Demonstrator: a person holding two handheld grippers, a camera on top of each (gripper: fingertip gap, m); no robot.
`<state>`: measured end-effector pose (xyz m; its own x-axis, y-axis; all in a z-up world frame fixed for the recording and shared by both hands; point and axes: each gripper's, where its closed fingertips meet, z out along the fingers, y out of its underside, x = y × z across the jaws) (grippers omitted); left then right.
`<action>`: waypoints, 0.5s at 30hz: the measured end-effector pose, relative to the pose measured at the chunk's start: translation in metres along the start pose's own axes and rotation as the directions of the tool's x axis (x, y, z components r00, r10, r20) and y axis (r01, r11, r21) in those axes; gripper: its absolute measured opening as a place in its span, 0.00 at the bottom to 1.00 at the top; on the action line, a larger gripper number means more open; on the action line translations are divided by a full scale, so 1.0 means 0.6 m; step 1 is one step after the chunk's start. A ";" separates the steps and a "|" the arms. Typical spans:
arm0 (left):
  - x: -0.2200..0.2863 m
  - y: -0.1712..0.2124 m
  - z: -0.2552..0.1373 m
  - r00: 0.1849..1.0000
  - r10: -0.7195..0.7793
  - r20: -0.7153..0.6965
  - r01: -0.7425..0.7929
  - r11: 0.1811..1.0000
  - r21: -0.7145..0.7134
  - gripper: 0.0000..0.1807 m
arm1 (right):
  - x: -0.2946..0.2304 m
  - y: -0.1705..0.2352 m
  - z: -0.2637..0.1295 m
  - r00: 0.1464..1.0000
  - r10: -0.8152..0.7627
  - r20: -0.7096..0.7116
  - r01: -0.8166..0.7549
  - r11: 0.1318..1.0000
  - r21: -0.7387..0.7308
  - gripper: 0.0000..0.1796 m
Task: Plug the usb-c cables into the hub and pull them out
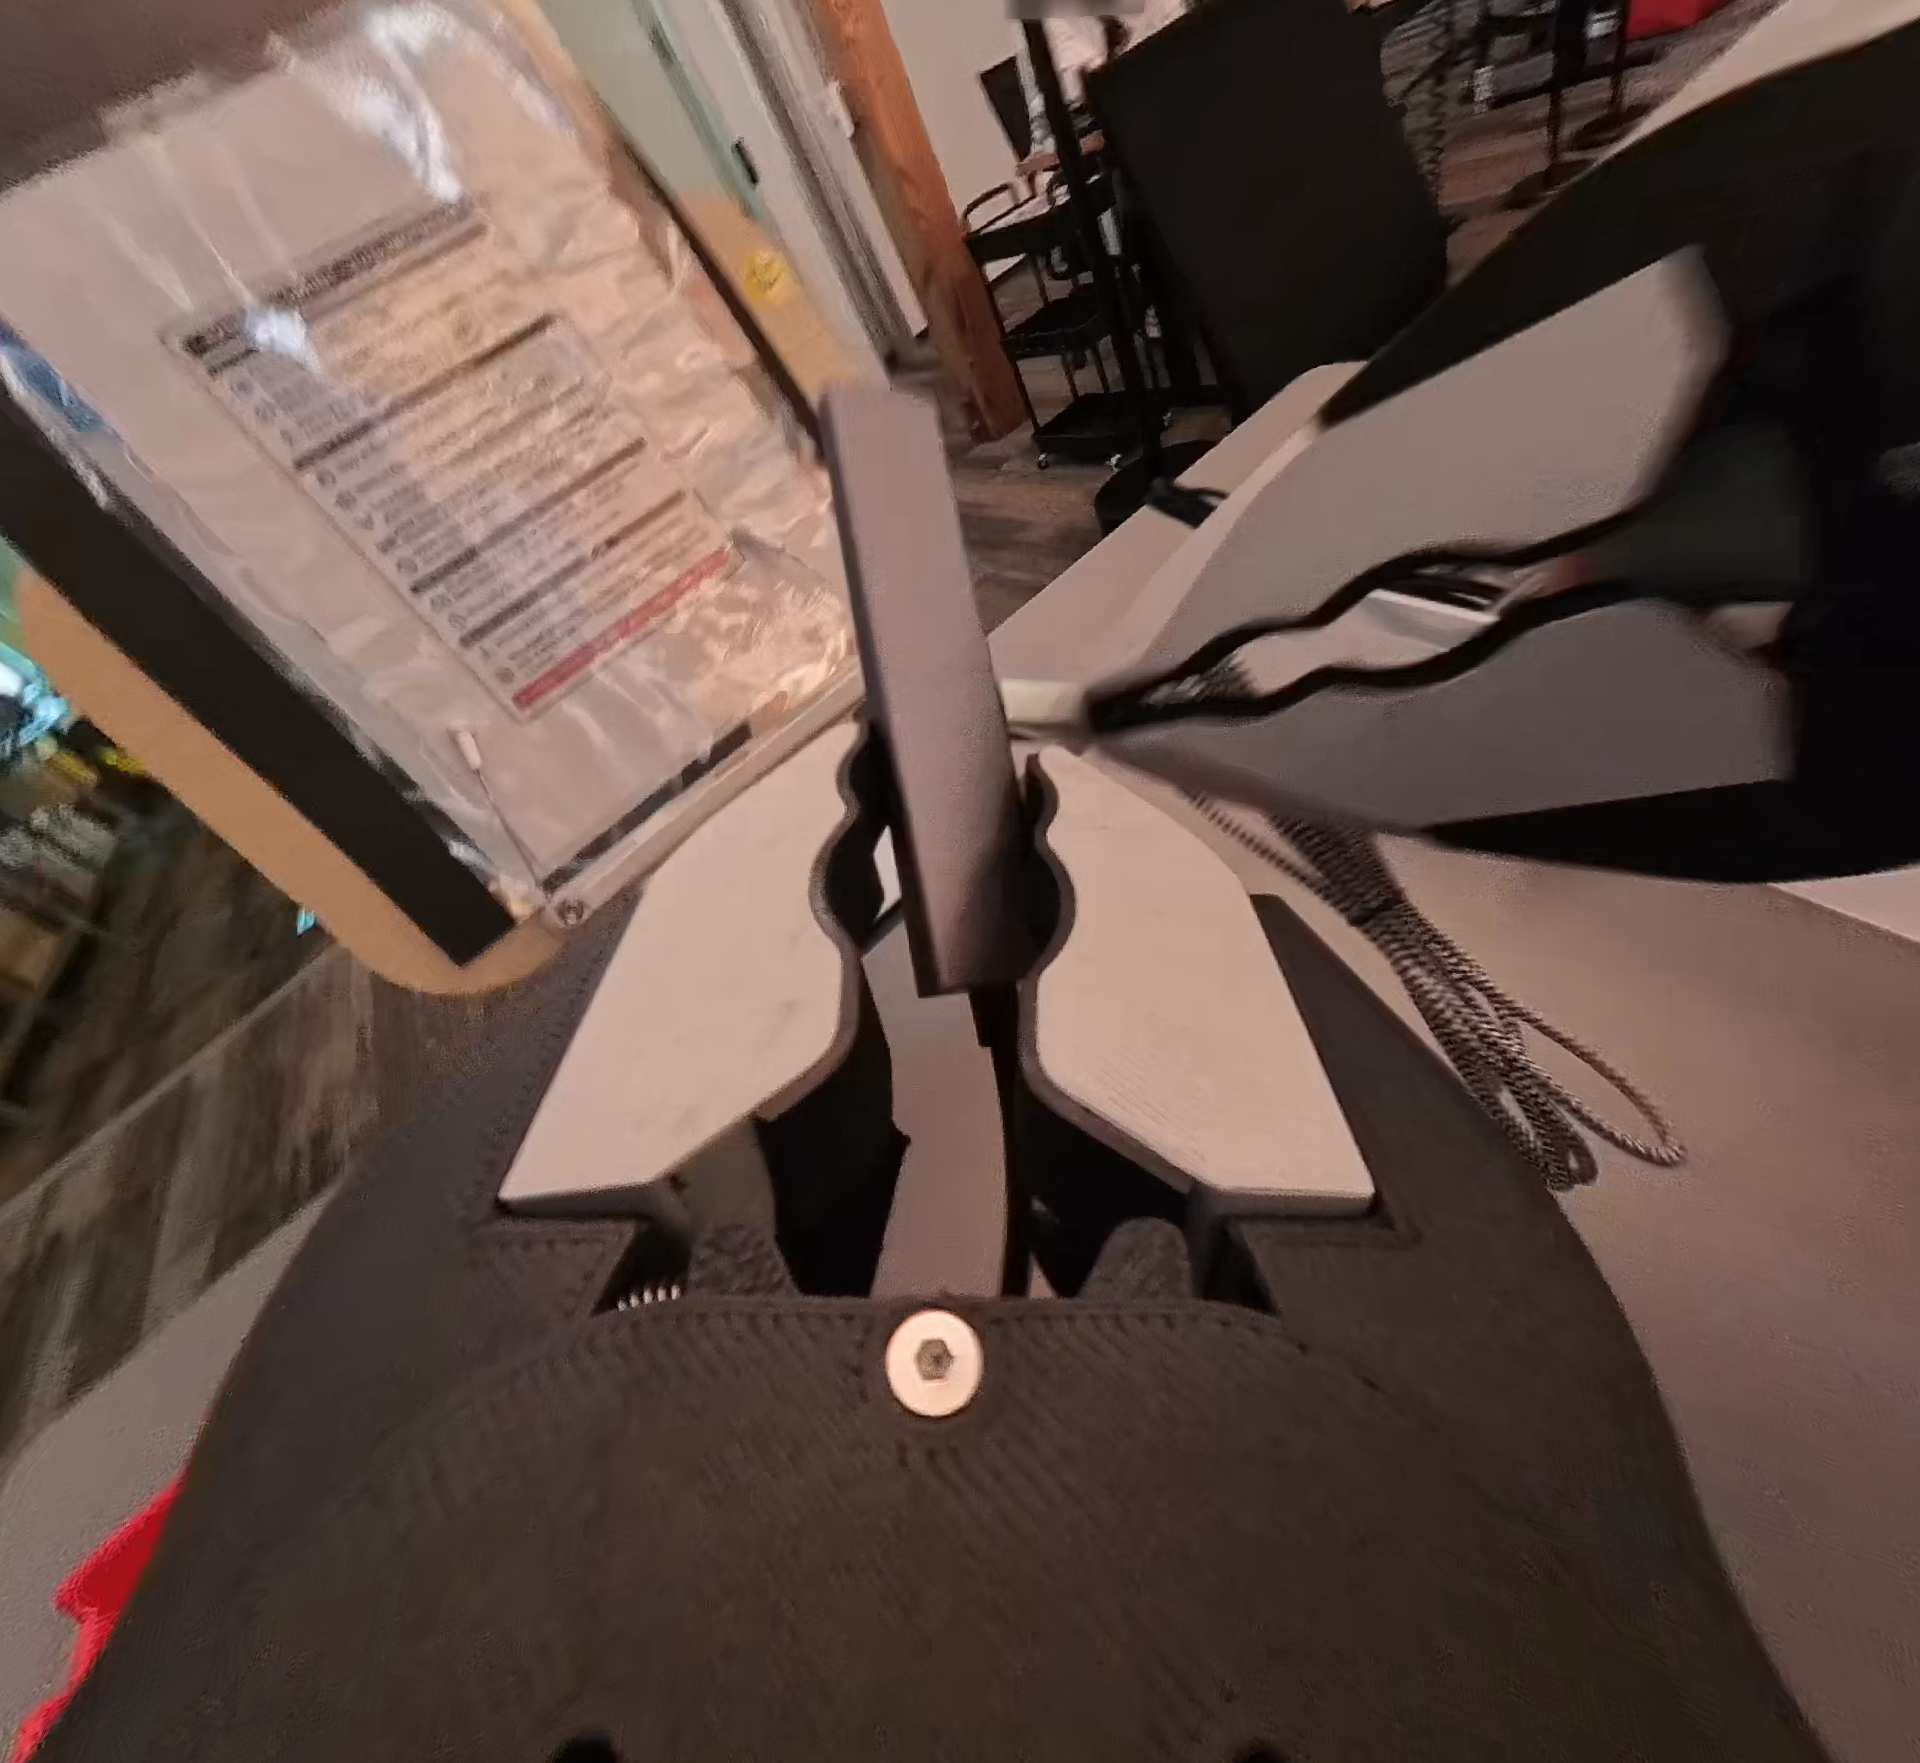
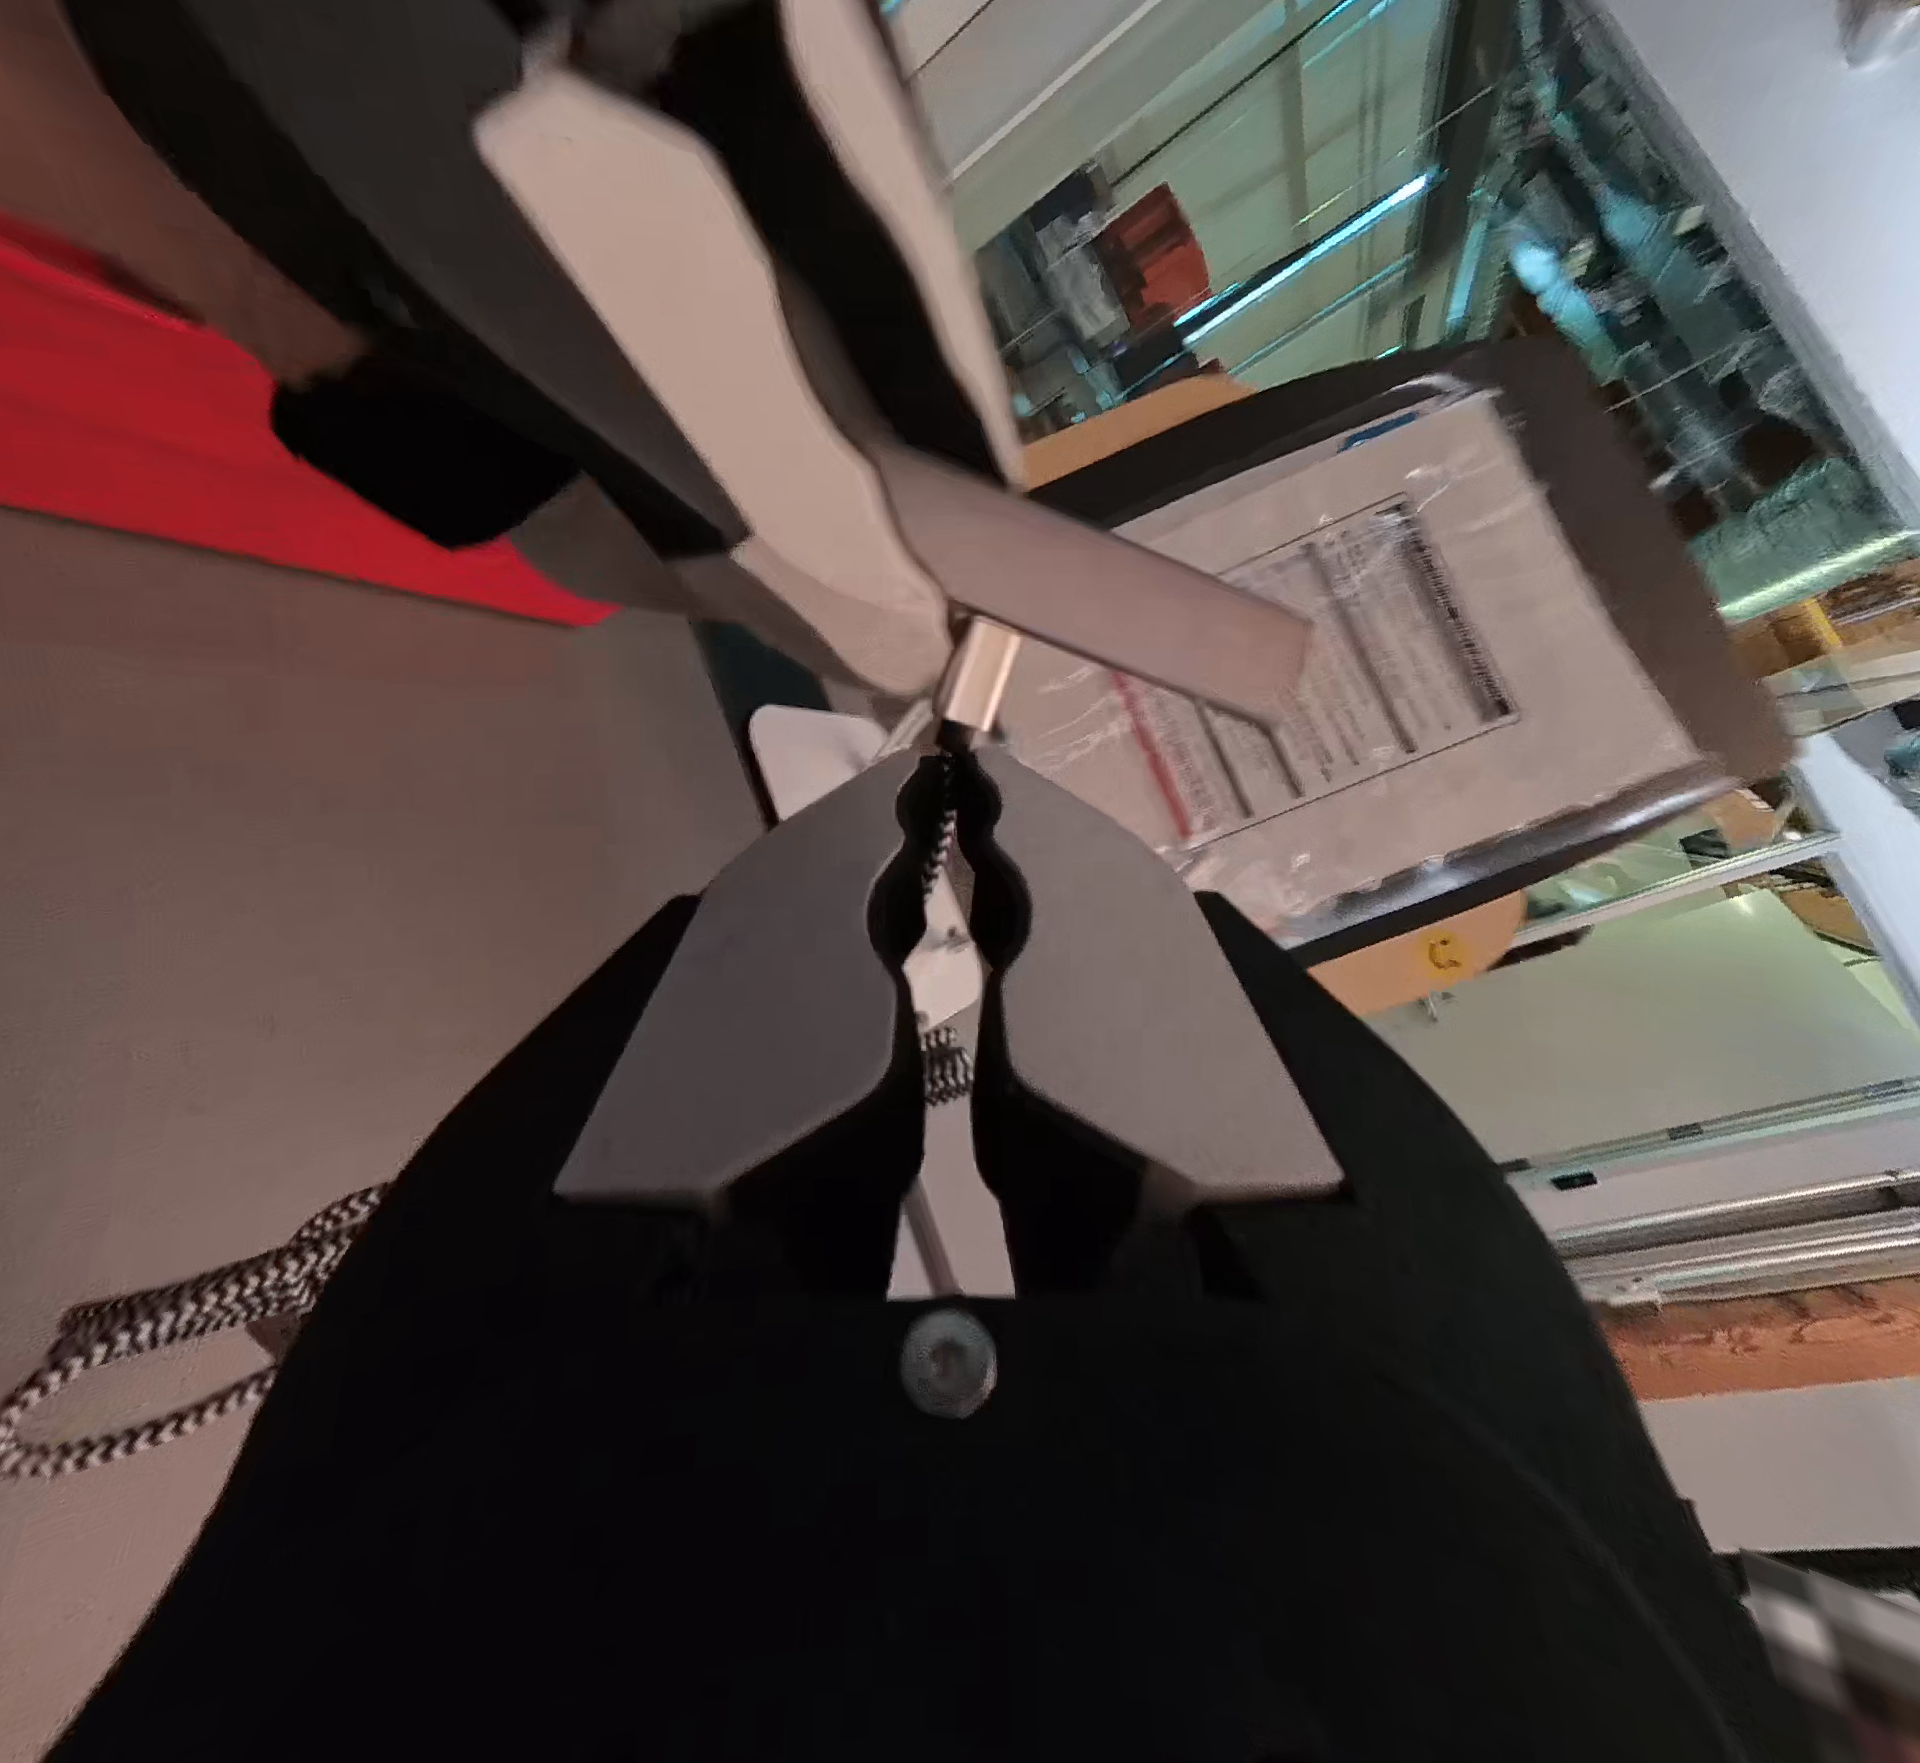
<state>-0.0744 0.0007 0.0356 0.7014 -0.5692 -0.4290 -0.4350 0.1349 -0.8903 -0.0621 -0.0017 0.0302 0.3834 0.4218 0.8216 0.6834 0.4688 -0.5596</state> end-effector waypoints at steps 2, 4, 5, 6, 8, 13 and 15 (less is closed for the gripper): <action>-0.005 0.017 0.004 0.992 0.122 0.036 -0.118 0.988 -0.101 0.14 | -0.013 0.012 0.011 0.999 -0.015 0.030 0.015 1.000 -0.015 0.02; -0.011 0.033 0.008 0.989 0.144 0.041 -0.136 0.979 -0.155 0.13 | -0.021 0.014 0.018 0.998 0.010 0.054 -0.009 1.000 -0.017 0.03; -0.011 0.038 0.010 0.990 0.142 0.025 -0.136 0.978 -0.161 0.13 | -0.028 0.016 0.021 0.997 0.017 0.076 -0.016 1.000 -0.022 0.03; -0.011 0.045 0.011 0.990 0.139 0.011 -0.135 0.976 -0.170 0.13 | -0.035 0.018 0.022 0.995 0.012 0.095 -0.010 1.000 -0.028 0.04; -0.021 0.059 0.015 0.989 0.144 0.019 -0.138 0.970 -0.202 0.13 | -0.044 0.023 0.024 0.993 -0.006 0.120 0.011 0.999 -0.040 0.08; 0.022 0.121 0.031 0.971 -0.107 -0.215 0.026 0.937 -0.347 0.13 | -0.030 0.051 0.007 0.979 0.074 0.188 -0.054 0.993 -0.109 0.10; 0.045 0.147 0.039 0.942 -0.176 -0.285 0.048 0.913 -0.405 0.13 | -0.004 0.055 -0.005 0.978 0.136 0.159 -0.123 0.988 -0.093 0.10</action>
<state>-0.0805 0.0161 -0.0579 0.5769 -0.7910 -0.2038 -0.5921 -0.2331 -0.7714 -0.0386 0.0101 0.0100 0.3692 0.5999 0.7098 0.6860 0.3393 -0.6436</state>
